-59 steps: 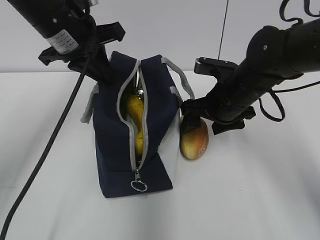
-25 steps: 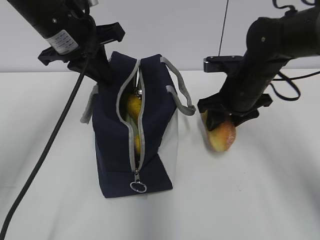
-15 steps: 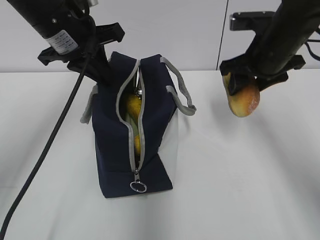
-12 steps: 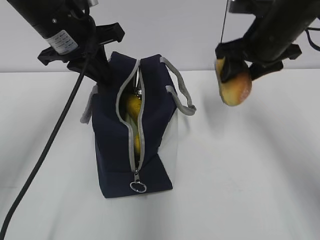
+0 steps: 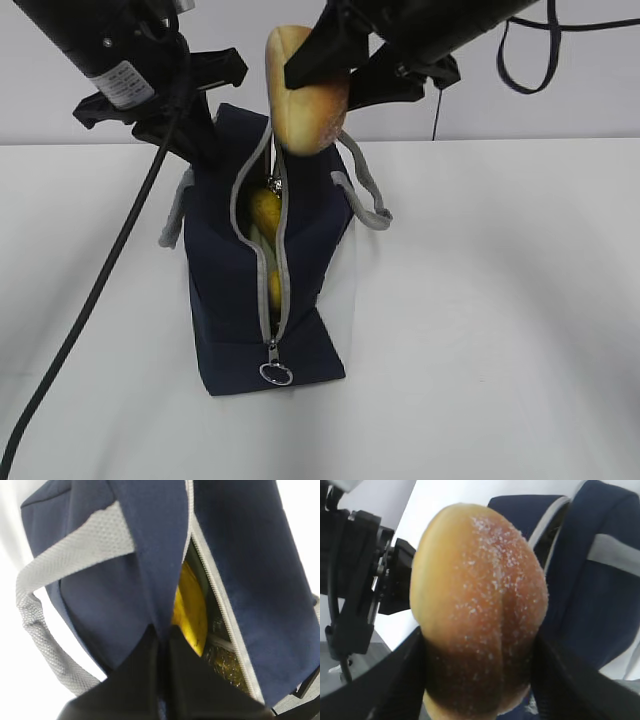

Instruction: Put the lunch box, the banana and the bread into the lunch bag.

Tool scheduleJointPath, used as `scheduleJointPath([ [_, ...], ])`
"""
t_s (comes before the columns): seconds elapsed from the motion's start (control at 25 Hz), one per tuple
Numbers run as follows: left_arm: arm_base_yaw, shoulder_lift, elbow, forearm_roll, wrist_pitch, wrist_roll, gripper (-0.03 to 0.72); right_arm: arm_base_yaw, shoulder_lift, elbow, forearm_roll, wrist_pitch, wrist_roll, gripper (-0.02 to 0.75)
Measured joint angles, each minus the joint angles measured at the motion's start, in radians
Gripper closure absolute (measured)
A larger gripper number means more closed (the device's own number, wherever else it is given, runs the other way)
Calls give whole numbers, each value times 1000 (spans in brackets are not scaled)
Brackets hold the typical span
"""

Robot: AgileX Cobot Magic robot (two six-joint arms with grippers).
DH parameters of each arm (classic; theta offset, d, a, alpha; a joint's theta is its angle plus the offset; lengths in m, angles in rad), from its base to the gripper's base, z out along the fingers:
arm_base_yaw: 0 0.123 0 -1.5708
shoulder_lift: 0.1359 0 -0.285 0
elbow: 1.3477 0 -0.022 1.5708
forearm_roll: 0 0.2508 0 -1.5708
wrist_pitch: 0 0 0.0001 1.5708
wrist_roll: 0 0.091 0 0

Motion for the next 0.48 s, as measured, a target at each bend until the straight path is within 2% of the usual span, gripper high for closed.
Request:
scheduleJointPath([
  [0.24, 0, 0, 0, 0, -2, 0, 688, 59, 85, 0, 24, -3, -9, 292],
  [0.48, 0, 0, 0, 0, -2, 0, 688, 66, 141, 0, 6, -3, 3, 292],
])
